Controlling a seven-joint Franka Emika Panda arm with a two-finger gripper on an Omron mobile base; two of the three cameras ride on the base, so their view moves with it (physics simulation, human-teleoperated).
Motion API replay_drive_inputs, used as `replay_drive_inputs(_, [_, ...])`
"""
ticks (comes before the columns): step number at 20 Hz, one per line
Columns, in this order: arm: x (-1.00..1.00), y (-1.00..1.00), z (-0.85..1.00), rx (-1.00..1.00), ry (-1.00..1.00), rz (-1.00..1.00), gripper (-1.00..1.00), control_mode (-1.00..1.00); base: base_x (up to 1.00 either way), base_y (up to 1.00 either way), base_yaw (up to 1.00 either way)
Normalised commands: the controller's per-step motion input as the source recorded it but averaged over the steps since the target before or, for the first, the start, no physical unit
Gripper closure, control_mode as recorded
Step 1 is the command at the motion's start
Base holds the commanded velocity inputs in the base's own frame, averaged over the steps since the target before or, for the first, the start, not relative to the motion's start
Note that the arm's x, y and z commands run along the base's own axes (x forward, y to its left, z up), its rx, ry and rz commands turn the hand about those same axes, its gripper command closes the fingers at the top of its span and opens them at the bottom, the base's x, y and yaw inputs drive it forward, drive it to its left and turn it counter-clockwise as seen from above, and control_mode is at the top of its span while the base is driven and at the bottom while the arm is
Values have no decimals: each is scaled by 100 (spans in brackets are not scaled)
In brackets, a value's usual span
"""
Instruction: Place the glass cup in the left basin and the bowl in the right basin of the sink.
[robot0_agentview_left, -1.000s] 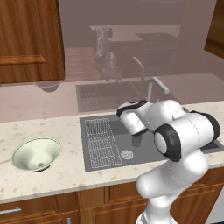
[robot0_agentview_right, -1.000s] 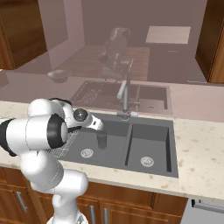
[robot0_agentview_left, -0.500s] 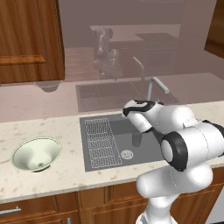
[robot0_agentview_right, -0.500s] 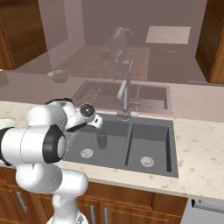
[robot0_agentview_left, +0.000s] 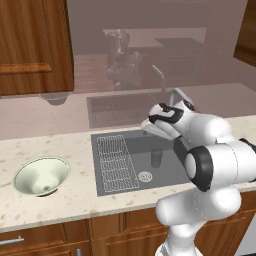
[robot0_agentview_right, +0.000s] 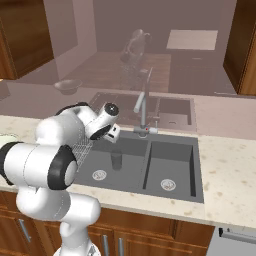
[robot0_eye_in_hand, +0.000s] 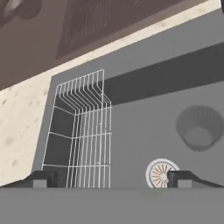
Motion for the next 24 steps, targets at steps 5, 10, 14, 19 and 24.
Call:
replay_drive_inputs(5, [0,0,16,0,24,18,-100,-100,0,0,0])
replay_drive_inputs(10, [-1,6,-4,2,5,23,-100,-100,0,0,0])
replay_drive_inputs(14, [-20,19,-18,14,-1,19,-100,-100,0,0,0])
replay_drive_inputs(19, [-37,28,-28,17,-5,16,-100,-100,0,0,0])
replay_drive_inputs(24, [-18,36,-15,13,-3,14,-100,-100,0,0,0])
